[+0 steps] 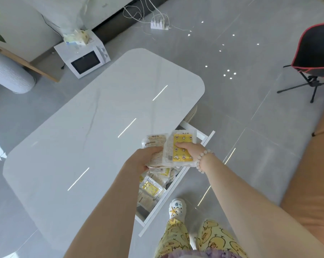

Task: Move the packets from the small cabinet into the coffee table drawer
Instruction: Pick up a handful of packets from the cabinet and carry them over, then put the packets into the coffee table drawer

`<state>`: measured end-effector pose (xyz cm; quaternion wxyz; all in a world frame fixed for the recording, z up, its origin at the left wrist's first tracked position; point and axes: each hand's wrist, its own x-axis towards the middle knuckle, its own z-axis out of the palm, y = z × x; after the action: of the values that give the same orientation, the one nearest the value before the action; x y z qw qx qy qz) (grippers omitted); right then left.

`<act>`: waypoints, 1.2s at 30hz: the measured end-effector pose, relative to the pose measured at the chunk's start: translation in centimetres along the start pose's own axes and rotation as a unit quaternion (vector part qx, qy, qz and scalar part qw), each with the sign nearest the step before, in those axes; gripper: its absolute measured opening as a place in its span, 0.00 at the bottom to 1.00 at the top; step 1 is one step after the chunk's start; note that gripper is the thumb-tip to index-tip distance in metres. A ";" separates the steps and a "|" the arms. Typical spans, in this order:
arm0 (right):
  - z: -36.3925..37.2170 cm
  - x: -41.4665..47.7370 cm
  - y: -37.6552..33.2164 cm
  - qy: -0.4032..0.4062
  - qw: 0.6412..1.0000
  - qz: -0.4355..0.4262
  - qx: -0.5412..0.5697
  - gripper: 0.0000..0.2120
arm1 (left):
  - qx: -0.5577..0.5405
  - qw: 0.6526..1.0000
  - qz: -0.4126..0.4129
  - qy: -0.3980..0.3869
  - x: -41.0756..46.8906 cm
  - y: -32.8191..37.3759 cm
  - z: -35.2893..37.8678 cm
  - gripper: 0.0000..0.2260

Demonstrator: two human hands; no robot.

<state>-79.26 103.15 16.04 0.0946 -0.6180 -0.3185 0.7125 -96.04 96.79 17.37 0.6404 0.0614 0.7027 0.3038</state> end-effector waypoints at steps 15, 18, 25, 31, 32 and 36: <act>-0.7 9.7 6.9 -0.041 0.984 0.152 -0.087 0.22 | -0.091 0.986 -0.130 0.059 8.4 -8.2 1.6 0.13; -0.7 12.7 8.9 -0.034 0.979 0.165 -0.115 0.24 | -0.118 0.977 -0.155 0.083 11.1 -10.8 1.7 0.09; 0.3 19.8 12.8 -0.031 0.955 0.141 -0.257 0.32 | -0.234 0.947 -0.179 0.125 18.2 -17.7 2.1 0.16; 2.1 25.9 14.6 -0.059 0.925 0.110 -0.359 0.31 | -0.230 0.939 -0.198 0.165 24.6 -21.2 0.6 0.15; 2.6 26.9 14.9 -0.065 0.923 0.105 -0.363 0.31 | -0.226 0.937 -0.201 0.176 25.6 -21.4 0.1 0.15; 4.6 30.2 16.4 -0.065 0.923 0.089 -0.368 0.32 | -0.214 0.937 -0.194 0.195 29.0 -21.9 -1.7 0.15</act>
<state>-85.94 104.75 -17.97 -0.2248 -0.5875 -0.5073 0.5890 -95.97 92.33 -18.71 0.5350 -0.2749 0.7307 0.3228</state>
